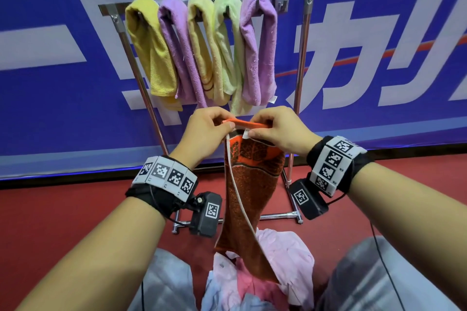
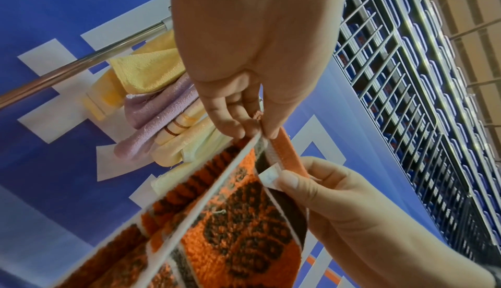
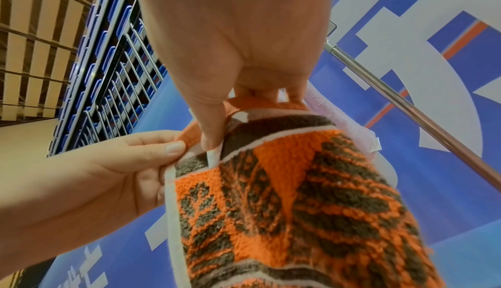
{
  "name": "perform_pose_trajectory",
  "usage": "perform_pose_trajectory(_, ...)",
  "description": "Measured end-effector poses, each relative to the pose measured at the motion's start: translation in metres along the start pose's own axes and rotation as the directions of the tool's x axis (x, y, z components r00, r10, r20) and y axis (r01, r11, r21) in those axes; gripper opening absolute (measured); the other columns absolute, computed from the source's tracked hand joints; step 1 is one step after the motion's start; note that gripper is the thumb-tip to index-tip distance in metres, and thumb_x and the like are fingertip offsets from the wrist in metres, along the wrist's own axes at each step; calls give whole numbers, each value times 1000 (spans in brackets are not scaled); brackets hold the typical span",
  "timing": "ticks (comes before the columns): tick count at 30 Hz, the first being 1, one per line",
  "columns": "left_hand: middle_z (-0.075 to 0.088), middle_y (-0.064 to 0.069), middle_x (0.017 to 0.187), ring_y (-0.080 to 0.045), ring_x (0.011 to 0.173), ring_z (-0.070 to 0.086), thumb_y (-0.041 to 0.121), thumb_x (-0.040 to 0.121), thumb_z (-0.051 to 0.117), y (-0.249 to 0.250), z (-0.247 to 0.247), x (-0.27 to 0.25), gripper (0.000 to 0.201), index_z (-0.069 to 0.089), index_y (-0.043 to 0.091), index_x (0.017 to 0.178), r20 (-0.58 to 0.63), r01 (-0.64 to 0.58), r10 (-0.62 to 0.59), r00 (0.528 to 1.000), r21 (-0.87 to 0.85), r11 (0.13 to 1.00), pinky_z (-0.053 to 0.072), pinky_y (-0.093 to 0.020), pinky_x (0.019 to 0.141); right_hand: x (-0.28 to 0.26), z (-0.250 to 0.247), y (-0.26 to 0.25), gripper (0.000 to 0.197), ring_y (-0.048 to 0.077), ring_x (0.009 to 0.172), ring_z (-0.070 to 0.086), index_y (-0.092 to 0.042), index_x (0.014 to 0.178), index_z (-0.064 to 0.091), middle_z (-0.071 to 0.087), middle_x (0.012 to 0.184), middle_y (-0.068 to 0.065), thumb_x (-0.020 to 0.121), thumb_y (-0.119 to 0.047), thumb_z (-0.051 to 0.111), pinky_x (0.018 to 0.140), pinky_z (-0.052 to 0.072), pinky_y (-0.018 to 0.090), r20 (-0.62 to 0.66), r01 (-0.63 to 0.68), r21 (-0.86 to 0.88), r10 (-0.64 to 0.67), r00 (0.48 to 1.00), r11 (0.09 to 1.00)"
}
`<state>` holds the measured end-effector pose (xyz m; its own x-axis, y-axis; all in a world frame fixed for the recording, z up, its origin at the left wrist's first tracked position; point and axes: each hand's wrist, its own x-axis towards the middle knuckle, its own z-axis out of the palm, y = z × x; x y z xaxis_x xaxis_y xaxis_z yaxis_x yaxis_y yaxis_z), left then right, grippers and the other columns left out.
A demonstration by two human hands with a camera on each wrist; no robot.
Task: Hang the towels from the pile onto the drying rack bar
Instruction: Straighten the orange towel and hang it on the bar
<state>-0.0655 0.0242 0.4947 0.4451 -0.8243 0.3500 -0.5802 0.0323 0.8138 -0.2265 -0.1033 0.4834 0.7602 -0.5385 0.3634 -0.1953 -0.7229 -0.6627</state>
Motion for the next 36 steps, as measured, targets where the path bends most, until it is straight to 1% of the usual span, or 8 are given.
perform_pose_trajectory(5, 68, 2, 68, -18, 67, 66, 7, 82, 70, -1, 1, 2, 15, 75, 20, 87, -2, -34, 35, 999, 120, 992, 59, -42, 72, 0, -3, -4, 4, 4, 72, 58, -26, 86, 78, 67, 74, -7, 83, -27, 77, 64, 41, 14, 54, 23, -7, -23, 998, 1000)
perform_pose_trajectory(11, 65, 8, 64, -1, 57, 53, 6, 81, 72, 3, -2, 1, 19, 76, 22, 88, 42, -83, 75, 996, 244, 966, 38, -9, 57, 0, -4, -5, 6, 11, 70, 57, -23, 87, 78, 69, 75, 1, 84, -28, 75, 62, 39, 16, 104, 32, 0, -31, 994, 999)
perform_pose_trajectory(15, 69, 7, 69, -5, 65, 59, 10, 82, 73, 5, -5, 0, 17, 78, 24, 90, 55, -92, 80, 995, 290, 953, 40, -10, 60, 0, -3, -5, 5, 8, 69, 56, -24, 86, 78, 68, 74, -2, 85, -28, 75, 62, 39, 16, 102, 20, -1, -20, 995, 1000)
perform_pose_trajectory(19, 70, 10, 71, 2, 66, 59, 12, 84, 74, 5, -7, 1, 15, 79, 23, 92, 61, -94, 80, 995, 279, 956, 40, -11, 64, 1, -3, -2, 5, 2, 66, 55, -31, 79, 74, 66, 70, -7, 83, -34, 76, 58, 38, 13, 91, 1, -16, 1, 996, 1000)
perform_pose_trajectory(24, 73, 5, 75, -9, 74, 67, 11, 85, 73, 10, -12, 3, 15, 78, 22, 92, 21, -92, 90, 996, 271, 958, 49, -20, 72, 4, -11, 8, 23, 7, 61, 54, -14, 81, 70, 63, 69, -3, 83, -36, 76, 57, 41, 22, 104, -45, -154, 62, 993, 987)
perform_pose_trajectory(29, 73, 3, 75, -16, 77, 68, 11, 84, 72, 27, -27, 17, 16, 78, 24, 91, -9, -84, 90, 996, 280, 956, 53, -30, 83, 10, -34, -1, 20, 10, 71, 58, -17, 92, 66, 63, 78, -8, 81, -32, 75, 62, 43, 23, 80, -16, -254, 37, 996, 967)
perform_pose_trajectory(33, 72, -9, 74, -7, 53, 60, 8, 88, 69, 56, -48, 34, 16, 75, 22, 92, -27, -78, 88, 996, 258, 963, 44, -10, 56, 30, -65, -19, 18, 16, 76, 57, -11, 87, 68, 62, 81, -1, 87, -29, 71, 67, 42, 29, 49, 18, -305, -3, 999, 952)
perform_pose_trajectory(36, 70, -6, 75, -9, 57, 60, 6, 88, 69, 79, -62, 49, 16, 75, 19, 91, -50, -110, 127, 991, 261, 959, 44, -9, 54, 45, -85, -38, 17, 14, 89, 53, -11, 90, 72, 52, 107, -2, 89, -28, 70, 78, 40, 27, 9, 88, -348, -91, 996, 933)
